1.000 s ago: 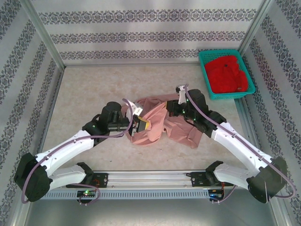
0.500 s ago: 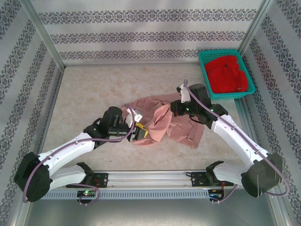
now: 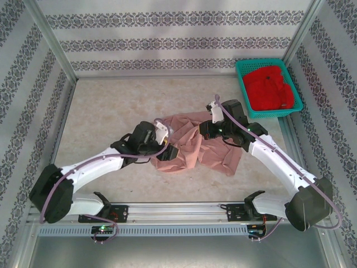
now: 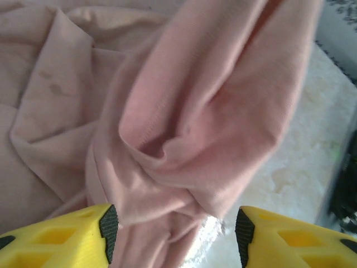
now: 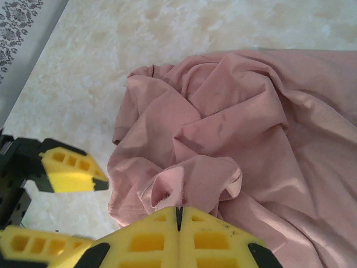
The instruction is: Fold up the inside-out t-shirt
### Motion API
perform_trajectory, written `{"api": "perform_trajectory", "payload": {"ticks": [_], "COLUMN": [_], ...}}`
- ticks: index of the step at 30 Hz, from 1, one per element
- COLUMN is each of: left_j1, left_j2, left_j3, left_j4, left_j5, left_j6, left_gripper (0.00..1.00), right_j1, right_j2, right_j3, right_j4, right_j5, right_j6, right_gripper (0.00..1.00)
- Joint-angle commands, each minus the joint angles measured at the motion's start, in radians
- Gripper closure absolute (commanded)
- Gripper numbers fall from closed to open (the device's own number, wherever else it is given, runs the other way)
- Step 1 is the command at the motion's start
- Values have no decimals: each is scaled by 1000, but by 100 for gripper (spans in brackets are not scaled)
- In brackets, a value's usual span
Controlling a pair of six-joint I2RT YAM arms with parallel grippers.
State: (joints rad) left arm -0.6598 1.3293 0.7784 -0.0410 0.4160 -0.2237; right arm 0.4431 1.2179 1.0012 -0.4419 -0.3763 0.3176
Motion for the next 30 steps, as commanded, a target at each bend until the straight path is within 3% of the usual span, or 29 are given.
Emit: {"api": "perform_trajectory", "payload": {"ticks": [1,9,16,22,30], "left_j1": [-11,-14,-14,-12,-10], "left_j2": [84,242,253,171,-104], "left_j3": [92,171,171,149,40], "left_j4": [-1,-20,-66,-81,-139], "left_j5": [-44,78,81,64,157], "left_j6": [-22,-22,-8,20,89], "left_gripper": [42,47,67,93,100], "right_j1": [9,2,-7,-19,-104], "right_j2": [-24,-38,-38,-45,-106], "right_j3": [-13,-20,-23,-20,31], "right_j4": [-14,-17,-17,-37,-143], "right_j5": [-16,-4,-6,4,70], "right_j6": [2,-2,-3,-19,-69], "right_gripper": [100,100,100,100,100]}}
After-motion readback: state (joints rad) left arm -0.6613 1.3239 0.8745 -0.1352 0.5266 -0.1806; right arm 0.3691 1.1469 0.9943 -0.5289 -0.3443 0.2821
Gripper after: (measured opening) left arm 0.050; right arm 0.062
